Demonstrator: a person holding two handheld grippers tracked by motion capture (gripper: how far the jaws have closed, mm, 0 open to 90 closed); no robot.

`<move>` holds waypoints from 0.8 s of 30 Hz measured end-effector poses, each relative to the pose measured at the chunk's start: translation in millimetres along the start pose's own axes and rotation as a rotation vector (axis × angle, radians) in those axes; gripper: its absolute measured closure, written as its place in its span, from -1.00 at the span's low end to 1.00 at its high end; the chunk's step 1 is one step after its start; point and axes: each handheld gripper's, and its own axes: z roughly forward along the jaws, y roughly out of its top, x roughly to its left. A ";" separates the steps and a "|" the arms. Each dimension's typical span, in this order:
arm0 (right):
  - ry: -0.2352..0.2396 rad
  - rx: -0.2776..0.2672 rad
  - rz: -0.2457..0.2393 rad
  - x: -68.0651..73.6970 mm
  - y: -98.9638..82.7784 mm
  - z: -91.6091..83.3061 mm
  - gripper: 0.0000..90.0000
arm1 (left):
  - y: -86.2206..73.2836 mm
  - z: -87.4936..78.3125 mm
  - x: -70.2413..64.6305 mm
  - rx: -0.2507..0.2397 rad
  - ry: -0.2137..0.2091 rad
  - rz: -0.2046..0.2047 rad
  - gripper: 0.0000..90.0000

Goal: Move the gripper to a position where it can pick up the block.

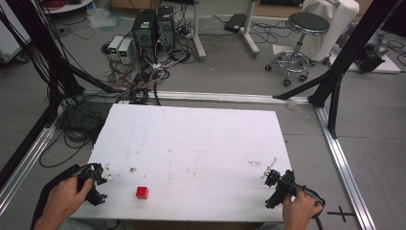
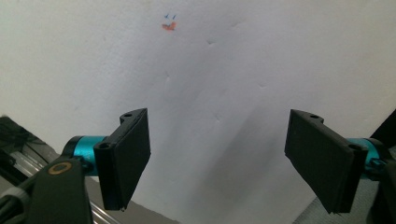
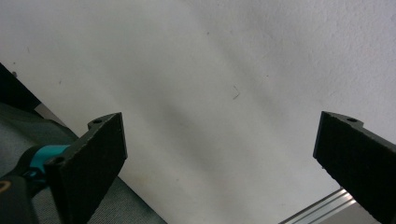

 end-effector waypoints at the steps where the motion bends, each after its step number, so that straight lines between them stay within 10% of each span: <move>1: -0.003 0.003 -0.002 0.0 0.0 -0.5 -0.96 | 0.8 -0.8 0.4 0.000 0.001 0.011 -0.50; 24: -0.003 -0.006 -0.003 -0.2 0.4 0.6 -0.96 | 43.5 -11.4 -12.9 0.042 -0.049 0.275 -0.50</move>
